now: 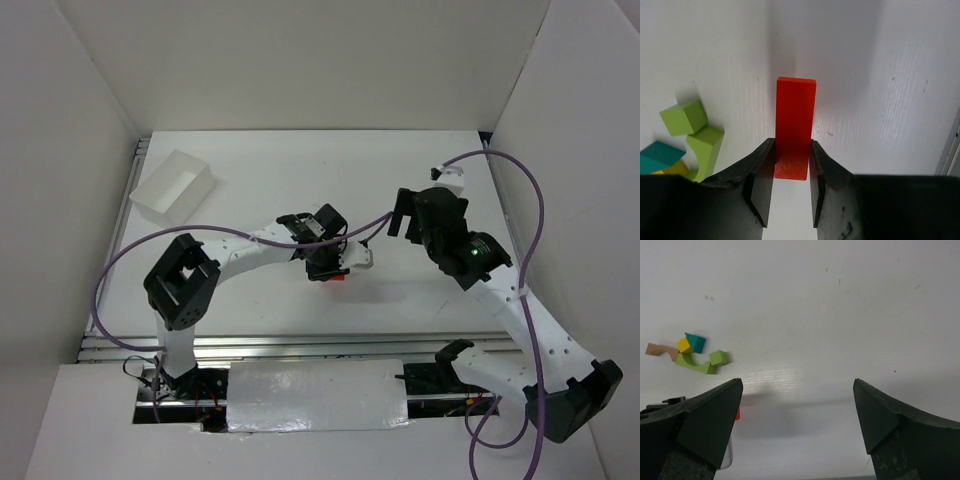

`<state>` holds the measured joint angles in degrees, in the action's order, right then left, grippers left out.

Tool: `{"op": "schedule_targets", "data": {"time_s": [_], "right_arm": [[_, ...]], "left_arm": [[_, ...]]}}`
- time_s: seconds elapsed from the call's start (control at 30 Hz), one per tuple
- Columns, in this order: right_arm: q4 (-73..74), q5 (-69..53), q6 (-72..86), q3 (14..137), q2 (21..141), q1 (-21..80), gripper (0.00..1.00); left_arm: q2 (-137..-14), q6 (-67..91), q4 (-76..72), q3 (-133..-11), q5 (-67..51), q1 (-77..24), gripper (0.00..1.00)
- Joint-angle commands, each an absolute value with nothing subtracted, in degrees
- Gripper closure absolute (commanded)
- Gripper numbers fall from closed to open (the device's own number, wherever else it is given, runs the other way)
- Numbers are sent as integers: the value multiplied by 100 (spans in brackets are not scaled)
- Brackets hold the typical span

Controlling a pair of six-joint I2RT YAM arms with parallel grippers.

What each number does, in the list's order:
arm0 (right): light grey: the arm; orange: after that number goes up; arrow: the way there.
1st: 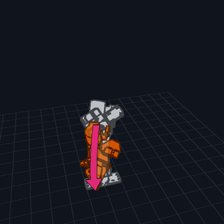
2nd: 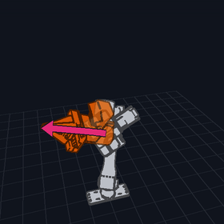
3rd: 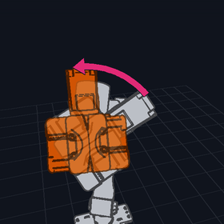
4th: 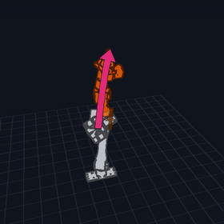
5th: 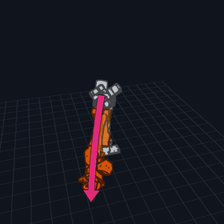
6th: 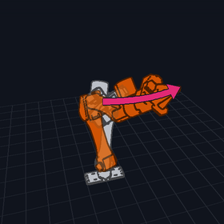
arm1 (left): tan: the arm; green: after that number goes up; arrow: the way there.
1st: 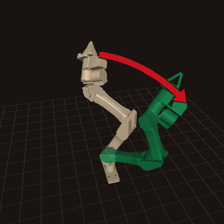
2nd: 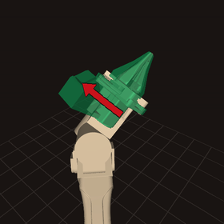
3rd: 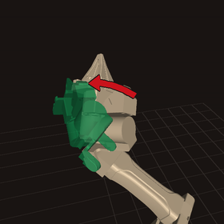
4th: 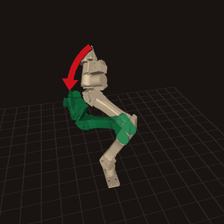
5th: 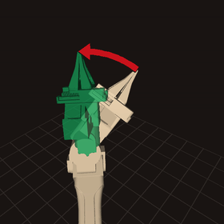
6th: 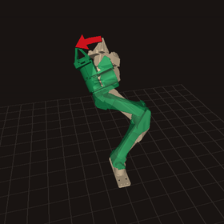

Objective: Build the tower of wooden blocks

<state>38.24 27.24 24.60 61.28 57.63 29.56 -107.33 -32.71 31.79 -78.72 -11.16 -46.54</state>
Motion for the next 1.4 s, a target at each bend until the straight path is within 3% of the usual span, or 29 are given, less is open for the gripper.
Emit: {"op": "schedule_targets", "data": {"time_s": [0.0, 0.5, 0.7, 1.1, 1.27, 1.3, 1.33, 1.37], "right_arm": [[3929, 2672, 2496, 5994, 5529, 2769, 0], [3867, 2417, 2452, 5801, 5309, 2110, 0], [3815, 2294, 2435, 5766, 5335, 1995, 0], [3841, 2356, 2470, 5765, 5318, 1951, 0], [3832, 2329, 2452, 5766, 5151, 1960, 0], [3841, 2338, 2452, 5757, 5133, 1960, 0], [3832, 2312, 2443, 5766, 5107, 1960, 0], [3832, 2320, 2443, 5757, 5063, 1960, 0]], "left_arm": [[-10906, -3648, 3156, -8191, -1265, -4685, 100], [-11470, -3331, 2479, -8235, -1266, -4693, 100], [-11593, -3235, 2452, -8235, -1125, -4693, 96], [-11444, -3243, 2399, -8139, -1160, -4693, 69], [-11163, -3287, 2355, -8068, -1169, -4693, 52], [-11075, -3305, 2364, -8068, -1186, -4685, 21], [-11031, -3331, 2382, -8060, -1247, -4685, 1], [-10969, -3348, 2382, -8051, -1248, -4685, 1]]}}
